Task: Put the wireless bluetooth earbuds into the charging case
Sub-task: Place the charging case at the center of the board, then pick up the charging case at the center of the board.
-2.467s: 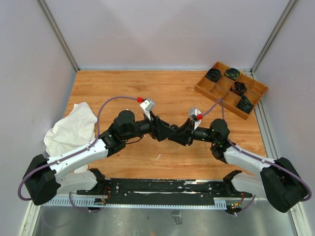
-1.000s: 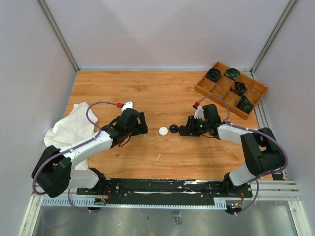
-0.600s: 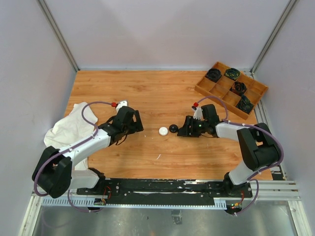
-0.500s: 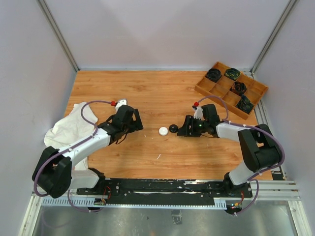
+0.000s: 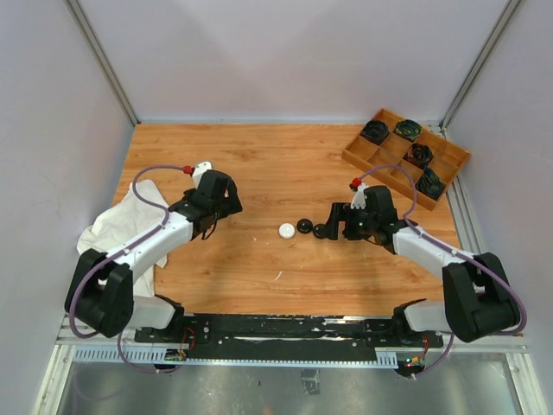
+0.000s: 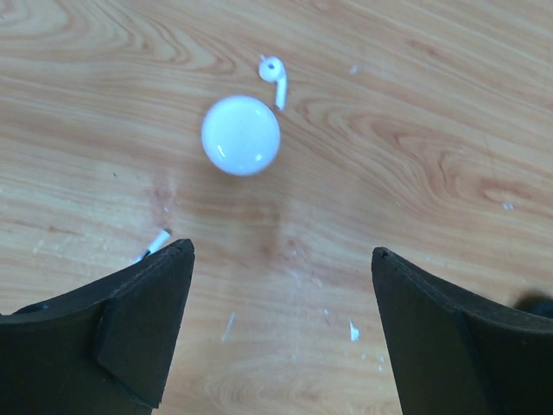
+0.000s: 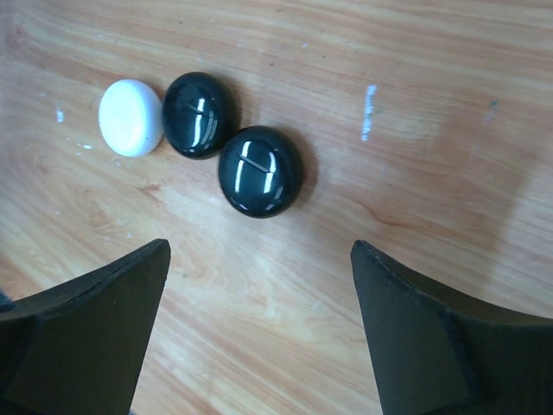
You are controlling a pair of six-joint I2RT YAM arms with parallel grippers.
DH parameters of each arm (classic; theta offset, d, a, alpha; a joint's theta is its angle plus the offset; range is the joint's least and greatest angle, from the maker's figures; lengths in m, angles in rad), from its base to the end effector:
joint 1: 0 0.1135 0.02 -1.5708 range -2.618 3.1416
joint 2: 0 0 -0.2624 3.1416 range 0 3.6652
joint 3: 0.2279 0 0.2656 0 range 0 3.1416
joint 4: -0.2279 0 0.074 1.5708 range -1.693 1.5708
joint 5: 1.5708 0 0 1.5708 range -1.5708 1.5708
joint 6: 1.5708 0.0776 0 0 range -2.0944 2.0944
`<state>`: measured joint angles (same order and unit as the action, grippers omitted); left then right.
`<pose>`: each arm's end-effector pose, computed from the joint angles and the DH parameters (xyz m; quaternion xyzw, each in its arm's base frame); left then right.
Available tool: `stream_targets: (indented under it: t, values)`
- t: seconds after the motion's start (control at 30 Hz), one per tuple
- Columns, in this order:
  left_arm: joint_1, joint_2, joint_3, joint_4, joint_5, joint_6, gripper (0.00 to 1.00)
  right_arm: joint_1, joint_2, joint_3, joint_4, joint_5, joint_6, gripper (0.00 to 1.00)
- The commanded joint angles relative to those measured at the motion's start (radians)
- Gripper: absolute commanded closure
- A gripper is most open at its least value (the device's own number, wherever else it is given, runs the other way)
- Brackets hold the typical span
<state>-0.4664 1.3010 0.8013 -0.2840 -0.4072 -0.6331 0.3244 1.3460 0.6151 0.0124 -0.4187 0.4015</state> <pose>0.2896 -0.1114 0.1926 -0.1526 0.8949 -0.0370 0.4178 0.2774 0.1266 0.1459 -0.0515 0.8933 0.3205 0.3108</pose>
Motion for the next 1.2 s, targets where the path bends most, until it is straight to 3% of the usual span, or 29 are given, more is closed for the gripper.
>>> stream_targets:
  t: [0.0,0.23,0.47,0.9,1.17]
  values:
    - [0.057,0.102,0.072,0.013,-0.047,0.026,0.11,0.019,-0.075,-0.08,0.074,0.137,-0.037,0.11]
    - [0.139,0.308,0.179,0.014,-0.022,0.037,0.1,0.094,-0.215,-0.193,0.207,0.308,-0.076,0.01]
    - [0.168,0.441,0.267,-0.006,0.017,0.06,0.12,0.097,-0.289,-0.241,0.25,0.355,-0.079,0.01]
    - [0.176,0.543,0.309,-0.024,0.019,0.068,0.39,0.097,-0.302,-0.245,0.251,0.35,-0.081,0.01]
    - [0.176,0.462,0.237,-0.024,0.11,0.07,0.53,0.099,-0.307,-0.243,0.253,0.327,-0.085,0.01]
